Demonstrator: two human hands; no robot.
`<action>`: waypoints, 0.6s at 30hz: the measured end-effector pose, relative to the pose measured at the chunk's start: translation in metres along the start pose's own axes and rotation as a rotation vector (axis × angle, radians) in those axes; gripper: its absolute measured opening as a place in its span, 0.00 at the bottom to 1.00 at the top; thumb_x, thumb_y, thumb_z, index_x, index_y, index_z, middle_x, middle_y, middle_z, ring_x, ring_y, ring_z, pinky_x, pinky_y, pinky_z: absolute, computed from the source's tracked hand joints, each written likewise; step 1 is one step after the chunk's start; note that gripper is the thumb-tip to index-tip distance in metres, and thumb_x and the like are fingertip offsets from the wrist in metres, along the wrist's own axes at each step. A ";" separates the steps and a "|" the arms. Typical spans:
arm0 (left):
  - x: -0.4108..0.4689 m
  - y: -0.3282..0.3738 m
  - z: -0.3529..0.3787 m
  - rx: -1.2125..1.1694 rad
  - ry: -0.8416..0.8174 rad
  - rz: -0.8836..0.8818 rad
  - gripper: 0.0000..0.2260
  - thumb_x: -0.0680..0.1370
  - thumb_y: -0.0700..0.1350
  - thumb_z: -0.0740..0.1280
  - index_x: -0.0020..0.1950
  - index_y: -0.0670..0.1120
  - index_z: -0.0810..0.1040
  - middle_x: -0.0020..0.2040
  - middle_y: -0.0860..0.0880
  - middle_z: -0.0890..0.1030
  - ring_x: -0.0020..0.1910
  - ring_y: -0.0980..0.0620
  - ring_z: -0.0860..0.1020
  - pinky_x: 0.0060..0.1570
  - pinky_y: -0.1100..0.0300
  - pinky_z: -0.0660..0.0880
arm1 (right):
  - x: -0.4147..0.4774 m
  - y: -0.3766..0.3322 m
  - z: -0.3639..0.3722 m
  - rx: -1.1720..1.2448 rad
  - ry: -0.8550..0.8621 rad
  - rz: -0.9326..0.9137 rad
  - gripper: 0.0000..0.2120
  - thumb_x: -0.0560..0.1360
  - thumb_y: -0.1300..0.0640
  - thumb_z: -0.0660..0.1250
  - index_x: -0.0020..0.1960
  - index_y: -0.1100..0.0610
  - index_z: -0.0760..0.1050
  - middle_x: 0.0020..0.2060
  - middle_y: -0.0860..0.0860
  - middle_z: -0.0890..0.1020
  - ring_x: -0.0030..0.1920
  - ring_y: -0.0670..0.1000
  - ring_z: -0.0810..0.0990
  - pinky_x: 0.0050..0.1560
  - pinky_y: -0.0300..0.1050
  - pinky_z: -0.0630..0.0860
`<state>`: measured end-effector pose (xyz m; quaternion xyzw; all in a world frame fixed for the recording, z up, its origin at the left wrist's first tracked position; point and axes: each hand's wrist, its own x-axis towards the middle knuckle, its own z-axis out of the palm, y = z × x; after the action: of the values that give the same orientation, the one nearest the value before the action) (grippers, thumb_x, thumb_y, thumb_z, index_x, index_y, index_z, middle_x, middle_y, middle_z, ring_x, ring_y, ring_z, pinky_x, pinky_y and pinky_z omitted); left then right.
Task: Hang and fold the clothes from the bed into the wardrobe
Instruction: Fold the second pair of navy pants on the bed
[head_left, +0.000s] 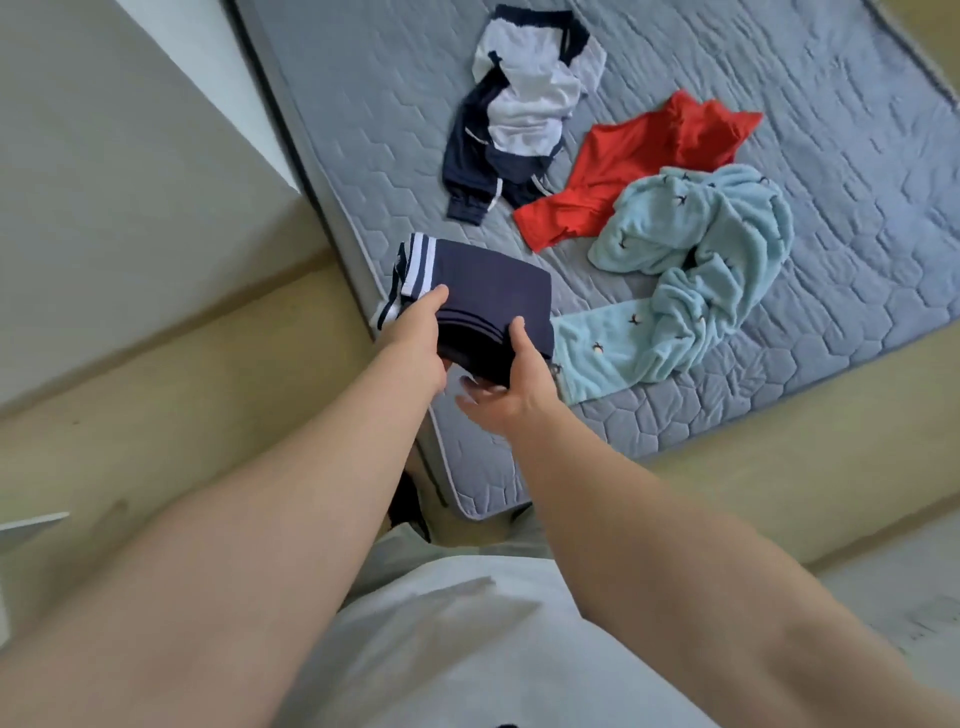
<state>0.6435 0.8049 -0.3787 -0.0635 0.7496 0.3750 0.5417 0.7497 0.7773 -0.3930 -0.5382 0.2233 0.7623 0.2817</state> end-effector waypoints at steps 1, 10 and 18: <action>-0.005 0.007 -0.020 -0.018 0.011 0.010 0.13 0.69 0.53 0.79 0.49 0.50 0.83 0.43 0.51 0.86 0.33 0.51 0.85 0.28 0.62 0.78 | -0.005 0.011 0.011 -0.034 0.041 -0.066 0.34 0.69 0.39 0.78 0.67 0.55 0.74 0.59 0.54 0.82 0.59 0.55 0.82 0.64 0.56 0.76; -0.005 0.021 -0.231 -0.244 0.093 -0.033 0.14 0.71 0.51 0.78 0.52 0.50 0.78 0.47 0.49 0.81 0.41 0.49 0.80 0.32 0.57 0.72 | -0.028 0.174 0.101 -0.387 0.099 -0.224 0.14 0.72 0.58 0.76 0.51 0.55 0.73 0.51 0.58 0.82 0.45 0.62 0.83 0.46 0.59 0.84; 0.015 -0.001 -0.473 -0.628 0.132 -0.062 0.13 0.75 0.42 0.74 0.58 0.46 0.76 0.48 0.42 0.82 0.41 0.43 0.82 0.36 0.53 0.79 | -0.017 0.393 0.162 -0.874 0.137 -0.227 0.11 0.72 0.57 0.76 0.45 0.53 0.73 0.45 0.57 0.80 0.39 0.62 0.82 0.27 0.53 0.82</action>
<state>0.2767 0.5108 -0.3292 -0.2745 0.6285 0.5661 0.4572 0.3780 0.5868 -0.3104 -0.6769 -0.1614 0.7119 0.0944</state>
